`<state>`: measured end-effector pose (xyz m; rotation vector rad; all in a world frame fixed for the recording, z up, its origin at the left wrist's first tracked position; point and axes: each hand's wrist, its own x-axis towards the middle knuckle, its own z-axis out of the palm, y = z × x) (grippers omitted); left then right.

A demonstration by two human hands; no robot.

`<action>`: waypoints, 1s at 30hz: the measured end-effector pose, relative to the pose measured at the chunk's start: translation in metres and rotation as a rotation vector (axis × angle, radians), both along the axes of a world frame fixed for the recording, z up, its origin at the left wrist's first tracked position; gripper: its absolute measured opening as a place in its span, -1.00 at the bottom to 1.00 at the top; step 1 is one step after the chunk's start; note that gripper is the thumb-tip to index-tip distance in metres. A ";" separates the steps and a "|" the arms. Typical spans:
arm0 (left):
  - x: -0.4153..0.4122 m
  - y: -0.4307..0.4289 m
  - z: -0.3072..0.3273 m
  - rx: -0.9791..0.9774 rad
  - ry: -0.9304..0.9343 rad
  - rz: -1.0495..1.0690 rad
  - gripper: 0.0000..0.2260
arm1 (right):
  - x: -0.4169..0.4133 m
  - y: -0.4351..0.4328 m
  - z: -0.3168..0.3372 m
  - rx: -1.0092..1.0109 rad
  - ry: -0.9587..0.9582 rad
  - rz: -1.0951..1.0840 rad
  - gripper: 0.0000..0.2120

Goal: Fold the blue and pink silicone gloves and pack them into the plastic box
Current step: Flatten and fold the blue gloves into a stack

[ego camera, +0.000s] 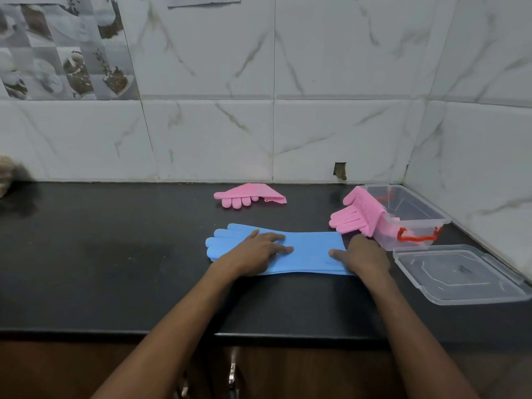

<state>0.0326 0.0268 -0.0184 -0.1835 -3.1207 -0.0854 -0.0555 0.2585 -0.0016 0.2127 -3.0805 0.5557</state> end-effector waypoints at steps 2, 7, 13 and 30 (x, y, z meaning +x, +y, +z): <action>0.000 0.009 0.000 0.037 -0.019 -0.011 -0.38 | 0.002 -0.004 0.005 -0.011 -0.052 0.023 -0.56; -0.003 0.026 0.001 -0.005 -0.003 -0.037 -0.41 | 0.004 -0.009 0.012 -0.062 -0.158 0.029 -0.56; -0.002 0.028 -0.002 0.147 0.035 -0.068 -0.41 | 0.014 -0.017 0.012 -0.017 -0.012 -0.028 -0.66; 0.004 0.019 -0.003 0.472 0.020 0.004 -0.41 | 0.005 -0.014 0.008 -0.647 -0.197 -0.145 -0.78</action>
